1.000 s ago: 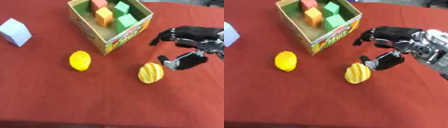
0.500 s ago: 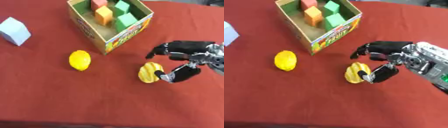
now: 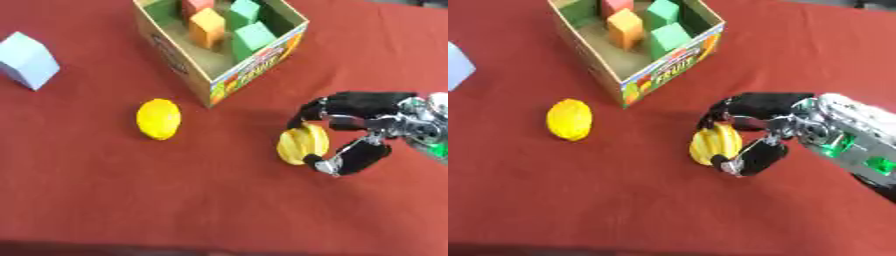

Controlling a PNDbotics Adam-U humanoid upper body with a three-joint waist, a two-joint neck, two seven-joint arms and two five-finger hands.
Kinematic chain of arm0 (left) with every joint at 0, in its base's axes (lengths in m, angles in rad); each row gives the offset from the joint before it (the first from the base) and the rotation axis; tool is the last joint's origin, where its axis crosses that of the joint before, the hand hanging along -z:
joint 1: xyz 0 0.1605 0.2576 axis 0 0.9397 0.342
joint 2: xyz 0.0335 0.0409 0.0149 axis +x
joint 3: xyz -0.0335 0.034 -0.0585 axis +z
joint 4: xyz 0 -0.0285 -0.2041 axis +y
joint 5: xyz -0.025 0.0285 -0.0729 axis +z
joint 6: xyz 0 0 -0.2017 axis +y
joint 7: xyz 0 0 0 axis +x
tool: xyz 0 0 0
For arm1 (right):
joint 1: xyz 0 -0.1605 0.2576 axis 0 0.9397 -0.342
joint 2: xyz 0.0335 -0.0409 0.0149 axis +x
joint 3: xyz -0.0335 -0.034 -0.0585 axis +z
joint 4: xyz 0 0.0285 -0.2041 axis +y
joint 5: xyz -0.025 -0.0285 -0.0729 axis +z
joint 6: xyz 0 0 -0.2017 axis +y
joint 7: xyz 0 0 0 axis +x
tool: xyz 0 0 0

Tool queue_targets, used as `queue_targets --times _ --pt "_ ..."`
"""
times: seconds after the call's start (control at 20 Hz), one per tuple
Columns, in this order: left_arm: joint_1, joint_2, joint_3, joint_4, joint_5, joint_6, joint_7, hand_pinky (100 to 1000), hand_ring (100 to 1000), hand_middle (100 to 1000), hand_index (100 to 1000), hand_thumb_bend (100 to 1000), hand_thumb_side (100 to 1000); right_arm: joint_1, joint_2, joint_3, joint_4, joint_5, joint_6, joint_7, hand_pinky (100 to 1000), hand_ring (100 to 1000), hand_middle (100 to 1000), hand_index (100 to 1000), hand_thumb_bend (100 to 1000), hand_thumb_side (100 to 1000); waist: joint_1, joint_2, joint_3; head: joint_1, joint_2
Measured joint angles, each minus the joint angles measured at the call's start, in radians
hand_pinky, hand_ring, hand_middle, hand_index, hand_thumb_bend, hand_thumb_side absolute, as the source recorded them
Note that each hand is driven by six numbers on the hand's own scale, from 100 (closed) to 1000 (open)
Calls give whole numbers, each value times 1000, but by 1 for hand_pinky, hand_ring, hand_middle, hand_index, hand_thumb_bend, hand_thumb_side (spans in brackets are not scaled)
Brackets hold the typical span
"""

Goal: Pick up objects on the table and place them in the box.

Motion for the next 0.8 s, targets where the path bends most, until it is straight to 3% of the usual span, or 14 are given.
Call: queue_targets --times 0.2,0.35,0.8 --pt "-1 0 0 0 3 1 -1 753 564 540 814 100 521 -1 12 6 0 25 18 10 851 851 708 822 230 261 2 7 4 -3 -1" --pt "-4 -1 -1 0 4 0 -1 753 564 540 813 100 521 -2 18 11 0 28 21 4 831 801 629 758 233 114 4 9 4 -4 -1" --pt "-7 -4 -2 0 11 0 -2 752 565 540 813 100 525 -9 25 12 0 37 17 -82 786 706 535 662 239 154 3 9 3 -6 -1"
